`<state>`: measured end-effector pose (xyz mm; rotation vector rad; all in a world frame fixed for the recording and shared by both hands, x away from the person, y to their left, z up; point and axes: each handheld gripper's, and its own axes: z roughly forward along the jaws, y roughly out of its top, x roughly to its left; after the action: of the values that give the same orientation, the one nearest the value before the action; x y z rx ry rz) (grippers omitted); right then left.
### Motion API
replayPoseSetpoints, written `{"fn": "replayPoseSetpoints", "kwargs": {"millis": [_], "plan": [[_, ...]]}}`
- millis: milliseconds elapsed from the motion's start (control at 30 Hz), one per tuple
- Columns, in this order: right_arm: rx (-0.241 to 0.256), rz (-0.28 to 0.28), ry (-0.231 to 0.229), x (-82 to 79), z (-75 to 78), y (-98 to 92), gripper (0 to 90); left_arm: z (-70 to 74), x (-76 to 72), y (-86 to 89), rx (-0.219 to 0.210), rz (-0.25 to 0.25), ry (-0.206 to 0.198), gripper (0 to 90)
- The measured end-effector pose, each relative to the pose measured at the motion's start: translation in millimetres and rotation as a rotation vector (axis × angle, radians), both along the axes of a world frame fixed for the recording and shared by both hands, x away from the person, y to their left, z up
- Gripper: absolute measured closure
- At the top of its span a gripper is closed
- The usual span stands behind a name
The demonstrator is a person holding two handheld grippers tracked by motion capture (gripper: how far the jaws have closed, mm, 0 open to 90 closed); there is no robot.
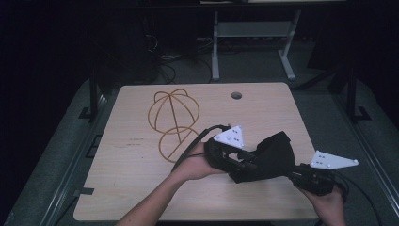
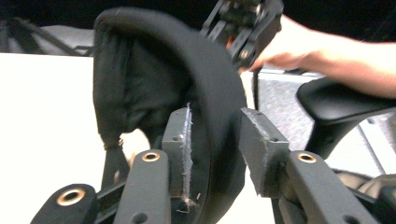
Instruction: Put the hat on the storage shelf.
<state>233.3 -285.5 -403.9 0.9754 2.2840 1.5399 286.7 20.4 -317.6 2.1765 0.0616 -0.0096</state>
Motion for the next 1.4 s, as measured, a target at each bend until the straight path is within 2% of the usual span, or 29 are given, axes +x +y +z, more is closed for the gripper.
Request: {"fn": "replayPoseSetpoints", "kwargs": {"millis": [200,367,500,667,900,933,1100,1400], "plan": [[-0.023,0.016,0.053,8.2,10.2,1.9,81.5,-5.9,-4.7,28.9,-0.012,0.048,-0.015,57.4],[-0.032,0.016,0.073,10.3,16.6,-0.3,81.4,-18.9,-11.3,49.8,0.008,0.087,-0.019,55.3],[-0.031,-0.001,0.083,12.1,20.5,-5.0,81.2,-26.1,-12.8,65.4,0.004,0.102,0.002,54.5],[-0.013,-0.005,0.086,16.5,25.5,-8.1,81.3,-27.3,-17.1,75.9,0.012,0.112,-0.010,53.7],[-0.033,-0.009,0.063,22.2,37.6,-6.0,81.2,-36.7,-20.7,89.2,0.025,0.143,-0.020,48.7],[-0.034,-0.011,0.062,23.3,39.5,-5.8,81.2,-41.9,-21.3,92.5,0.038,0.166,-0.025,47.3],[-0.047,-0.013,0.056,29.5,46.2,-6.2,81.2,-59.1,-23.0,99.8,0.074,0.194,-0.028,45.4],[-0.044,-0.013,0.062,36.6,57.0,-5.4,81.0,-85.5,-28.1,109.0,0.104,0.207,-0.013,41.7]]}}
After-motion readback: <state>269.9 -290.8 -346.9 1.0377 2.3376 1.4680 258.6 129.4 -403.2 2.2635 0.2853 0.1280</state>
